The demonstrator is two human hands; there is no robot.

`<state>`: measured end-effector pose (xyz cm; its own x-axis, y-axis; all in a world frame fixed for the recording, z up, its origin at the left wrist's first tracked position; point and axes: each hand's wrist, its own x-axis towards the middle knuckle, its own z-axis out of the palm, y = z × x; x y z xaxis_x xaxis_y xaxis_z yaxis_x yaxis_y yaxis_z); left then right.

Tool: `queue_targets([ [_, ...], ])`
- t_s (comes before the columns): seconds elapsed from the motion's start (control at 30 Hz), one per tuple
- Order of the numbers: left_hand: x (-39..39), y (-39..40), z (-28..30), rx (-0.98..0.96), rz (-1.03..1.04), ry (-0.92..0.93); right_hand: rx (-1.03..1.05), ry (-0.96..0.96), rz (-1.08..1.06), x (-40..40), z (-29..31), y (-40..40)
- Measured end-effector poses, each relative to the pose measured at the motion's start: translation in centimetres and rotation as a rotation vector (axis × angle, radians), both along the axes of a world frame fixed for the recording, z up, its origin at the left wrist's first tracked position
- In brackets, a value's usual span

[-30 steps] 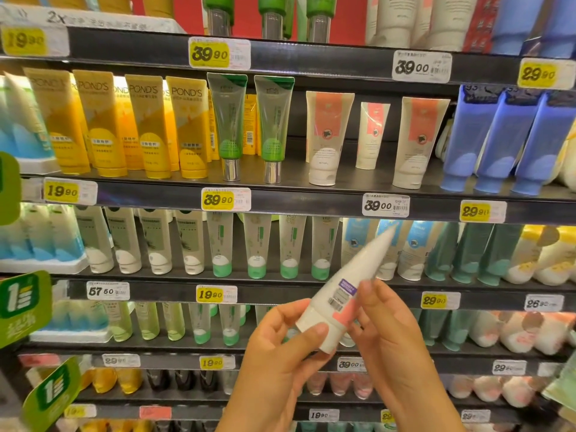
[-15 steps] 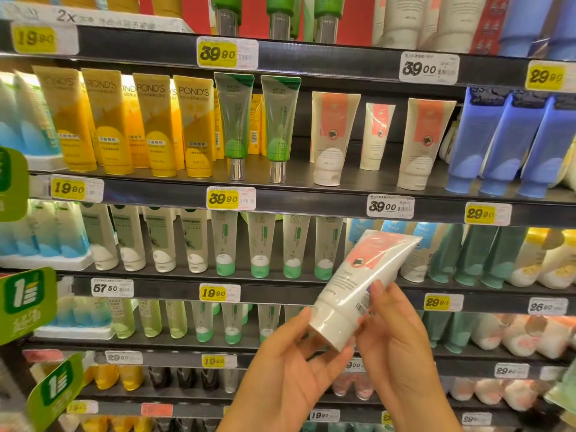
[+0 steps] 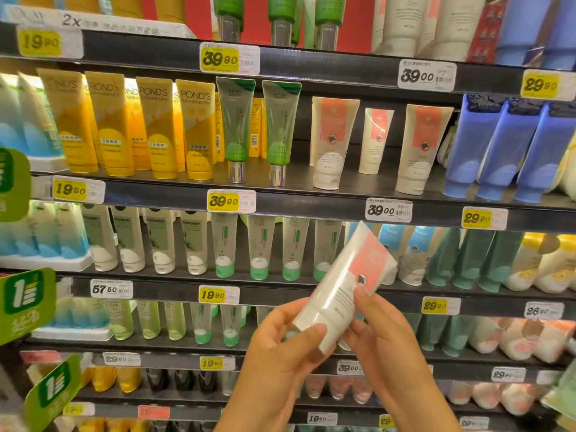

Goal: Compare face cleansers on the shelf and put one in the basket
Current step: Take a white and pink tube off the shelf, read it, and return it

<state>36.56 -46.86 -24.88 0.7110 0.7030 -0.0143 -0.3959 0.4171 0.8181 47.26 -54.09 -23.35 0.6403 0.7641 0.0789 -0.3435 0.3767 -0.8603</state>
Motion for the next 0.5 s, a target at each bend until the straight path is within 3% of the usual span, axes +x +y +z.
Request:
queue_targets([
  [0.17, -0.19, 0.1, -0.24, 0.417, 0.134, 0.131, -0.01, 0.041, 0.044, -0.07, 0.12, 0.17],
  [0.5, -0.68, -0.18, -0.19, 0.674, 0.185, 0.106, 0.021, 0.211, 0.053, -0.02, -0.15, 0.14],
])
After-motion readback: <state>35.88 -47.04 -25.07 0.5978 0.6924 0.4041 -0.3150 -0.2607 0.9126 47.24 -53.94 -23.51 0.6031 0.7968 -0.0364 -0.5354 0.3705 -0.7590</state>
